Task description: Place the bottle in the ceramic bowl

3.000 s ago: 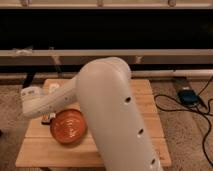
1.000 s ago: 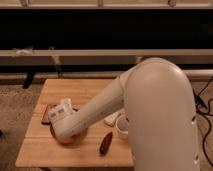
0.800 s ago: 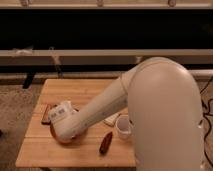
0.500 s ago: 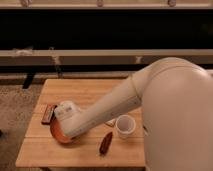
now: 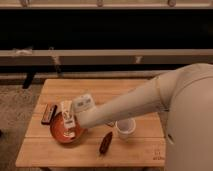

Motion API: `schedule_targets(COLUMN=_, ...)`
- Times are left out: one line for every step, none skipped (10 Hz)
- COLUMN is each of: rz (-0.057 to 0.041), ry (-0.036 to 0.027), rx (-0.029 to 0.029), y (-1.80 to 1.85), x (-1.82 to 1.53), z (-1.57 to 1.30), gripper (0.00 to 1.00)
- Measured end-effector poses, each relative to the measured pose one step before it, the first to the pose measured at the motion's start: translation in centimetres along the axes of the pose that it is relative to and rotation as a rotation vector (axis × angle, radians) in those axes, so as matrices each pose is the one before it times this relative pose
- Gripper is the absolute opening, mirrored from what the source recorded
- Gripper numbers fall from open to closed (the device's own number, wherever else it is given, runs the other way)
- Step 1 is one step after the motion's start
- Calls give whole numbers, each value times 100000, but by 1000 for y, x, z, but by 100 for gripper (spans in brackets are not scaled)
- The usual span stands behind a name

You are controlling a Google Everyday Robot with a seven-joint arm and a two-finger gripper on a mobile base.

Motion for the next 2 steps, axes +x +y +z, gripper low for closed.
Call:
schedule_targets(rz=4867, ry=-559, rx=3570, y=276, x=398, z=650, gripper=80)
schedule_targets(rz=2487, ry=-207, rx=1659, y=61, x=254, z=298, gripper=80)
